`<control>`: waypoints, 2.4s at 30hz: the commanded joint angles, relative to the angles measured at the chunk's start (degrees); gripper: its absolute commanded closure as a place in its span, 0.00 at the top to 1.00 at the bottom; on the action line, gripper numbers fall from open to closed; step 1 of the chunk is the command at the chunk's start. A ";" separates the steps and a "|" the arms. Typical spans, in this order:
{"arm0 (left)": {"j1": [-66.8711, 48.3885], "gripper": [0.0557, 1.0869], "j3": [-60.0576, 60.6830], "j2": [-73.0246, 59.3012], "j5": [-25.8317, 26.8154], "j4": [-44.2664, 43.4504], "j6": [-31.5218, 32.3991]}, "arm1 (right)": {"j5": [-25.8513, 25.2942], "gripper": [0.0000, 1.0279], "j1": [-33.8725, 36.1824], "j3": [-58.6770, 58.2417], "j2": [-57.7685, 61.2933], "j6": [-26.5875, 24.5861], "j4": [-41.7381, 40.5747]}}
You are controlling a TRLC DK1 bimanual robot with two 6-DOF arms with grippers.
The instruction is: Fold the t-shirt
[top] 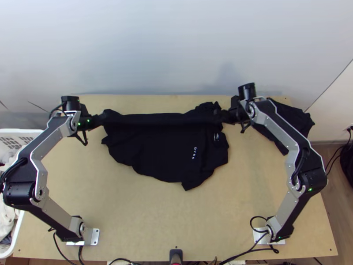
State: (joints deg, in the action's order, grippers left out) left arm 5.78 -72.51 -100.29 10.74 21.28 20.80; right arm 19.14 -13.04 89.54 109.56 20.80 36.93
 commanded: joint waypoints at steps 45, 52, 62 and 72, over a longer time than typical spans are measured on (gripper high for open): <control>-12.37 0.82 15.29 8.01 -2.39 13.70 -4.01 | 1.96 0.96 -3.40 -14.83 -32.39 6.89 7.63; -15.98 0.29 11.34 6.34 -2.83 13.09 0.38 | 1.69 0.96 -2.96 -17.38 -33.27 5.66 7.63; -21.69 0.04 -10.37 1.41 -3.10 19.68 2.14 | 1.52 0.96 -1.55 -20.19 -33.18 5.04 7.28; -25.38 0.75 -31.82 -20.65 -4.68 24.95 1.09 | 1.52 0.96 -1.55 -19.75 -31.86 5.31 7.02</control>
State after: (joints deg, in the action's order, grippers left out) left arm -17.54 -90.41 -108.31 6.79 41.85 22.98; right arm 20.62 -14.76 70.11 77.21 25.91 44.03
